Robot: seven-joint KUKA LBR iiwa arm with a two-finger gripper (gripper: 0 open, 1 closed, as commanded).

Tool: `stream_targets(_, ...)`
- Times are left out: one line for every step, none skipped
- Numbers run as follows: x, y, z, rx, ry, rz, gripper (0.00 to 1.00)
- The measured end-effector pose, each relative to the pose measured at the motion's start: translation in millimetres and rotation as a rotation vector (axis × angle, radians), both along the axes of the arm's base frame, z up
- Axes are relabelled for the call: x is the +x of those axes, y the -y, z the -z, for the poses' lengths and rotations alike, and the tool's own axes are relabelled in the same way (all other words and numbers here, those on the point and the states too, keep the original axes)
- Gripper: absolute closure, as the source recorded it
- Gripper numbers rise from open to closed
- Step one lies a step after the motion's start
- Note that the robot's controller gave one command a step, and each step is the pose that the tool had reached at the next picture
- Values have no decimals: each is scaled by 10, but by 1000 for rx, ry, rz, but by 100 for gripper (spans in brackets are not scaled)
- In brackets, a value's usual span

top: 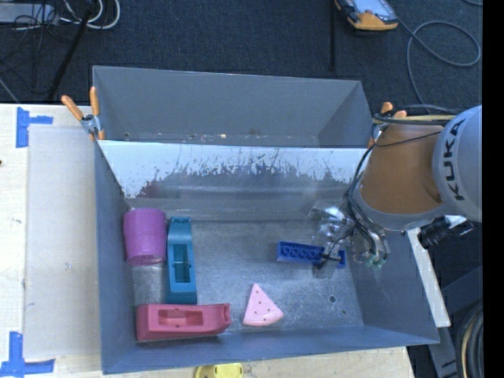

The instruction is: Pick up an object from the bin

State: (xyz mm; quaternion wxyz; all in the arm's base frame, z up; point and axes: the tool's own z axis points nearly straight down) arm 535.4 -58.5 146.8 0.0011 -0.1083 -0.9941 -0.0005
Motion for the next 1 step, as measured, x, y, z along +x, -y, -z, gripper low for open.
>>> stream_targets(6, 0, -92, 0, 2, -1, 100)
